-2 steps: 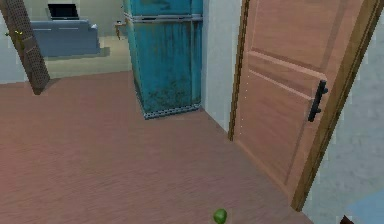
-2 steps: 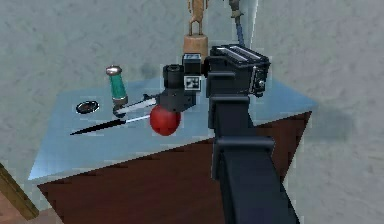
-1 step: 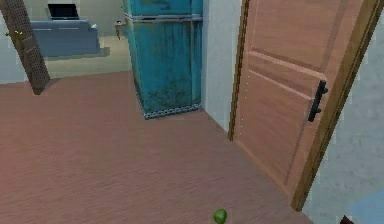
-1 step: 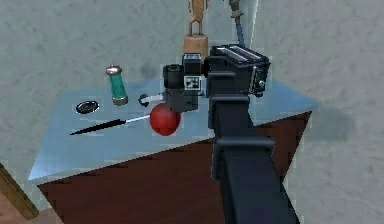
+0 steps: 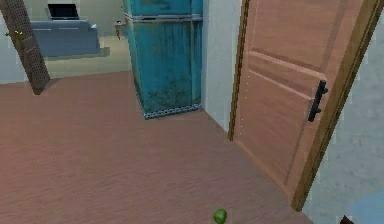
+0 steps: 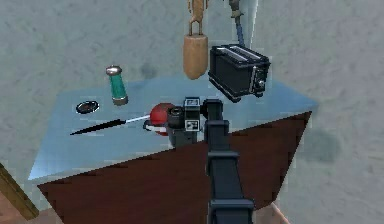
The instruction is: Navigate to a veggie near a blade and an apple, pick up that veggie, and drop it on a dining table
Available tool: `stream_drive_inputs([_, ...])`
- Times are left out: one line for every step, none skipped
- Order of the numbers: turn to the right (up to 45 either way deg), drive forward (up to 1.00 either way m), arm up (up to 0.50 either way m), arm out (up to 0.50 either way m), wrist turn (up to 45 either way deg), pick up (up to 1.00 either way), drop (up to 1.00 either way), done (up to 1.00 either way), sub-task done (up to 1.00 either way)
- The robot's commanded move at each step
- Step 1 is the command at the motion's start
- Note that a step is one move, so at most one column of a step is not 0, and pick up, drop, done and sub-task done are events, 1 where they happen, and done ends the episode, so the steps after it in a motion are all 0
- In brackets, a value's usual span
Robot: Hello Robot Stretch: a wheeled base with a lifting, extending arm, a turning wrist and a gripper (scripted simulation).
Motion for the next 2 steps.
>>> stream_drive_inputs([0.0,0.0,0.0,0.0,0.0,1.0,0.0,0.0,0.0])
stream_drive_inputs([0.0,0.0,0.1,0.0,0.0,0.0,0.0,0.0,0.0])
